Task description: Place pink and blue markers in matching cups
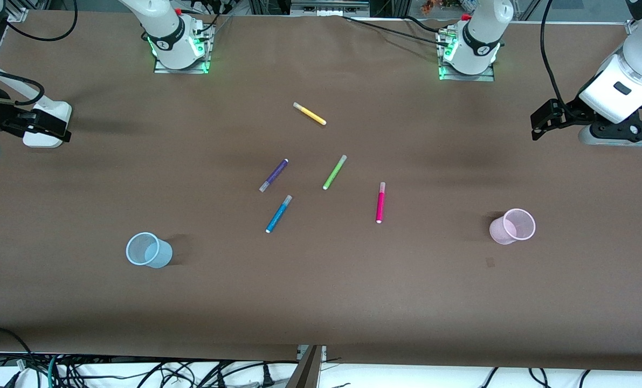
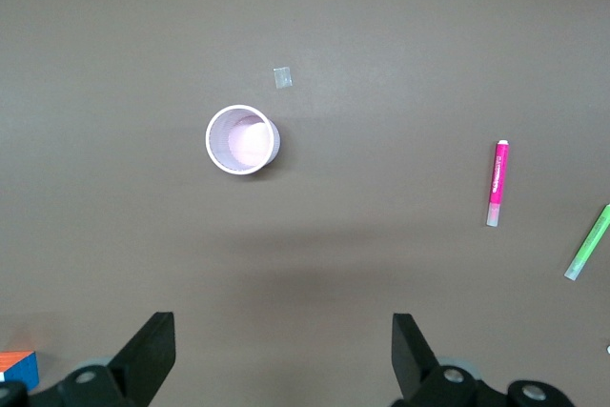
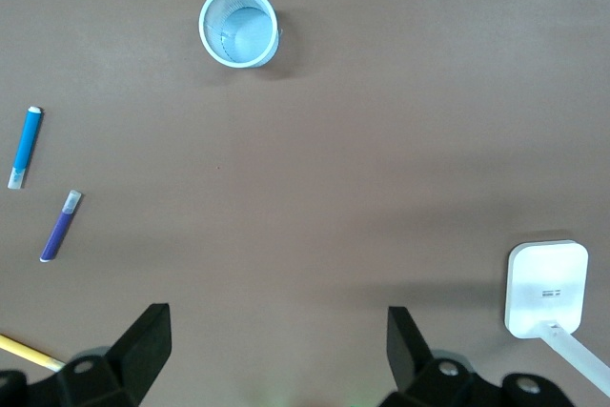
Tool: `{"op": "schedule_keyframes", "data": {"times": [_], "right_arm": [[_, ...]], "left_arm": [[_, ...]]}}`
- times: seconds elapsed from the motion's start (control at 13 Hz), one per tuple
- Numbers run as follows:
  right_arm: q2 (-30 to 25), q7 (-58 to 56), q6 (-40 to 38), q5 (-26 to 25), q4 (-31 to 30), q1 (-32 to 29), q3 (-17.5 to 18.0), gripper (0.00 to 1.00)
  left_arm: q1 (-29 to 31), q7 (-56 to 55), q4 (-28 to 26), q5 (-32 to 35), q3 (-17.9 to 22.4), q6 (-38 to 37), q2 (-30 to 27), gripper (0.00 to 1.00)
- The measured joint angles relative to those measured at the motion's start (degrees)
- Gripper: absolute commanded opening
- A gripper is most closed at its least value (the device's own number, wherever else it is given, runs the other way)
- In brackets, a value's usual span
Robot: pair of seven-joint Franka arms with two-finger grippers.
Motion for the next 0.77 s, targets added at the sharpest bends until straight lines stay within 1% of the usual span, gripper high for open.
{"op": "schedule_keyframes", "data": {"times": [0.46, 0.77], "right_arm": [[0.0, 0.0, 0.0, 0.4, 0.0, 0.0, 0.0, 1.00], [1.4, 0.1, 0.1, 0.6, 0.0, 0.9, 0.1, 1.00]], "left_arm": [[0.0, 0.0, 0.0, 0.0, 0.0, 0.0, 0.0, 1.00], [0.0, 0.0, 0.0, 0.0, 0.0, 0.0, 0.0, 1.00]]}}
